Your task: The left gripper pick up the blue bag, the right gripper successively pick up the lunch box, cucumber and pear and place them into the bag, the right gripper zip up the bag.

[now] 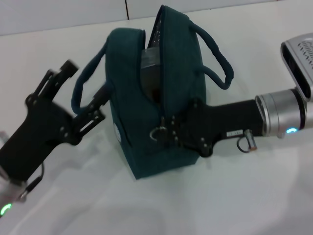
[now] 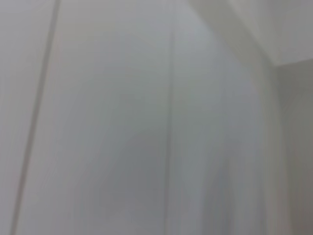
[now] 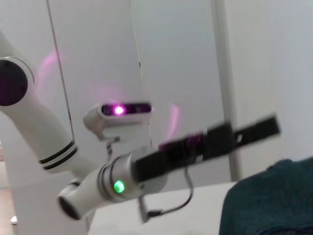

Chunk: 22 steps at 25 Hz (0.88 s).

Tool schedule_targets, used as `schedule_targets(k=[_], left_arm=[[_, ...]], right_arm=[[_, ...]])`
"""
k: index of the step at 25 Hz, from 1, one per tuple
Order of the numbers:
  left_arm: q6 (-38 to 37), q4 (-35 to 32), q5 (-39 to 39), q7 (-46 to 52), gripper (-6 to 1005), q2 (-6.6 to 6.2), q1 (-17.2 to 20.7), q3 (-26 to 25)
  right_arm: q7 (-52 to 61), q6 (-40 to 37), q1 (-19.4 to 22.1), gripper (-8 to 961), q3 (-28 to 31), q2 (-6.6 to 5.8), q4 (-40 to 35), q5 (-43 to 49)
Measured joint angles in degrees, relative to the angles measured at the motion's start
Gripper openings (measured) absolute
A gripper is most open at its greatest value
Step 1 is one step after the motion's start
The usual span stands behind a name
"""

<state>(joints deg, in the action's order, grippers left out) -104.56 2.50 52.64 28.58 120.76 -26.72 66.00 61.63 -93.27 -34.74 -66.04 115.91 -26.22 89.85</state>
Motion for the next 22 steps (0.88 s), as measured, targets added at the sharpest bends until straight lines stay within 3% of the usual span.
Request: schedule_targets(k=[4,10,17,22], left_arm=[[1.4,0.1,-1.0,0.6,882,0.0,3.4,0.0],[3.8,0.7,-1.1,0.8,874,0.0,6.3,0.2],[8.7,2.5,3.4,2.5,864,0.0,4.3,0.7],[9.7,5.1,6.2,4.0,857,0.0,0.6,0.5]], right_arm=[[-3.5,1.6,-0.6,8,0.0,0.02,-0.2,-3.4],[-7.5,3.2,-1.5,9,0.1,-0.04,-0.9,-5.9],[-8.5,4.9,-3.1,9,-0.6,0.2,-0.5,-6.2],[-8.6,5.4,-3.4,9,-0.9,0.27,-0.3,-6.3]])
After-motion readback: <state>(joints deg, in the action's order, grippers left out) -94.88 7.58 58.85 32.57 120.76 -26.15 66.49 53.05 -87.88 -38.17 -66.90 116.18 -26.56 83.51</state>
